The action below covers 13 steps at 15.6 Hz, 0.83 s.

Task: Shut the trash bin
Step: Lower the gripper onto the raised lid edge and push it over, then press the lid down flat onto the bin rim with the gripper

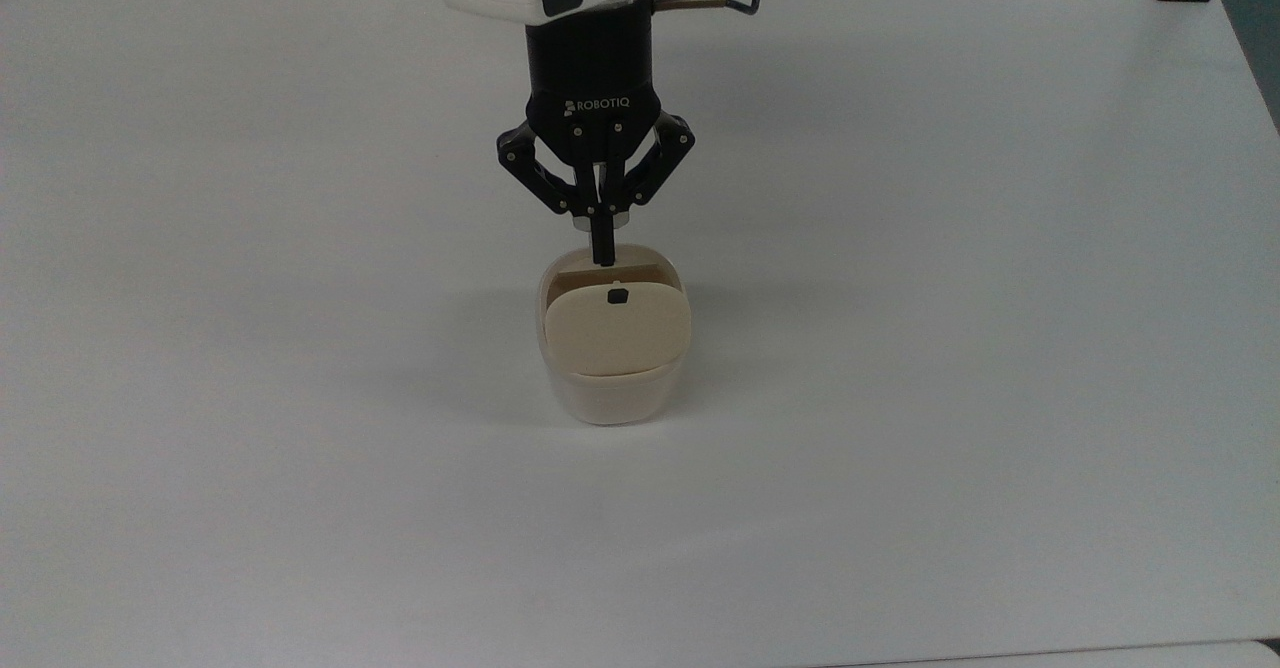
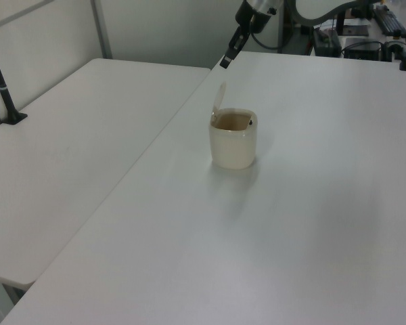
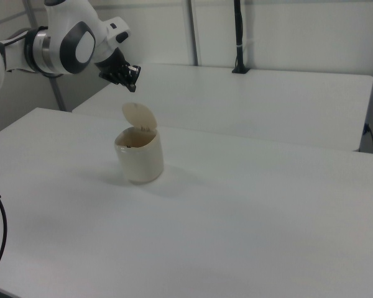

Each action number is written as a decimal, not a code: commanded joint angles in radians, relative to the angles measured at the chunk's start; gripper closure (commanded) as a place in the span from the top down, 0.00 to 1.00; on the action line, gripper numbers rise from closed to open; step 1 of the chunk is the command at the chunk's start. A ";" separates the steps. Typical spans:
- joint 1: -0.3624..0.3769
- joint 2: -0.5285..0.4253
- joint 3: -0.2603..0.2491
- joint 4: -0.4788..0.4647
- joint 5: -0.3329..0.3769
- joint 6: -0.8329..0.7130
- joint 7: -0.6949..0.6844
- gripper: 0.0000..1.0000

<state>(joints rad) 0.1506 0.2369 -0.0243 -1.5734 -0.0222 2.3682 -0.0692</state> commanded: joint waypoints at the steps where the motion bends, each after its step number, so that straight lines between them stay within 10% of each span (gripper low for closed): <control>1: 0.032 0.038 -0.009 0.018 -0.004 0.031 0.017 0.00; 13: 0.026 0.094 -0.011 0.032 -0.004 0.092 0.016 0.00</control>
<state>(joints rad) 0.1713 0.3004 -0.0280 -1.5519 -0.0222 2.4213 -0.0683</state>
